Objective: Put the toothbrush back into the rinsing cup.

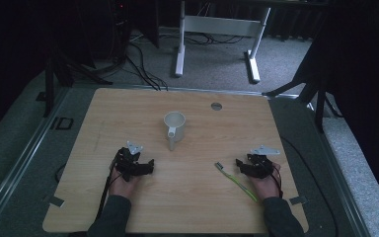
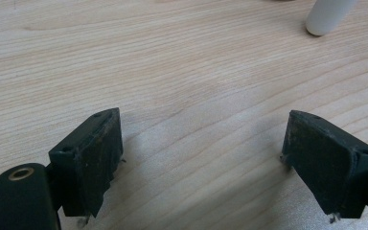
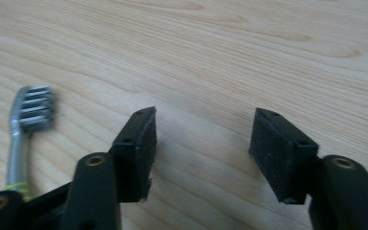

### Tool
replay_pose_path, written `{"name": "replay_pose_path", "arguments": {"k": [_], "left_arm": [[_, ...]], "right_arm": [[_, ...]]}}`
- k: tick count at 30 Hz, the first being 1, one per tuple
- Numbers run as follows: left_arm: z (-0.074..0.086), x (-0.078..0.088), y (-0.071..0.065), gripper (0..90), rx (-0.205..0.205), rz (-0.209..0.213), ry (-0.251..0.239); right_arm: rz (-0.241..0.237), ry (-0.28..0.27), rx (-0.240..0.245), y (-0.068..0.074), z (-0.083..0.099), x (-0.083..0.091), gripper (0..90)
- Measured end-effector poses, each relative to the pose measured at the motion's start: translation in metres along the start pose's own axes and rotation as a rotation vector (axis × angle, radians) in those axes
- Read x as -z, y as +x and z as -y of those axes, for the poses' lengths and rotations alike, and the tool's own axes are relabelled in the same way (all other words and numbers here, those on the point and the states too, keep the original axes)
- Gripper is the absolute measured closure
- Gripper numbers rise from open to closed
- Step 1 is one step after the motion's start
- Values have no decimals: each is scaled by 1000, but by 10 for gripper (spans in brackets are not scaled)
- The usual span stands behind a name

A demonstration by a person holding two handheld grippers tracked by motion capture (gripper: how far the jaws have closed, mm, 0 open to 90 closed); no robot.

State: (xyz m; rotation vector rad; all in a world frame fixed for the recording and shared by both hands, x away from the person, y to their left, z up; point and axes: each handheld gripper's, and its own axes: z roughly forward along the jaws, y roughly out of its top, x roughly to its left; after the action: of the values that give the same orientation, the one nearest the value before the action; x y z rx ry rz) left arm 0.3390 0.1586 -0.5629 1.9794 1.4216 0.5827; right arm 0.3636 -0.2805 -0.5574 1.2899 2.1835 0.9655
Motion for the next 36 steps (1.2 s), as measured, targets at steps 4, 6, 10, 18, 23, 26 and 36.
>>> {"name": "replay_pose_path", "arguments": {"k": [4, 6, 10, 18, 23, 26, 36], "left_arm": [[0, 0, 0, 145, 0, -1, 0], [0, 0, 0, 145, 0, -1, 0], [0, 0, 0, 145, 1, -1, 0], [0, 0, 0, 146, 1, 0, 0], [0, 0, 0, 146, -1, -1, 1], [0, 0, 0, 146, -1, 0, 1], [0, 0, 0, 146, 0, 0, 0]], "right_arm": [[-6, -22, 14, 5, -3, 5, 452], [-8, -23, 18, 7, -4, 6, 455], [-15, 0, 22, 9, -4, 8, 471], [-16, 10, 26, 11, -8, 12, 480], [-19, 25, 51, 13, -11, 15, 487], [-24, 48, 68, 14, -13, 16, 491], [-39, 103, 71, 12, -12, 21, 496]]}}
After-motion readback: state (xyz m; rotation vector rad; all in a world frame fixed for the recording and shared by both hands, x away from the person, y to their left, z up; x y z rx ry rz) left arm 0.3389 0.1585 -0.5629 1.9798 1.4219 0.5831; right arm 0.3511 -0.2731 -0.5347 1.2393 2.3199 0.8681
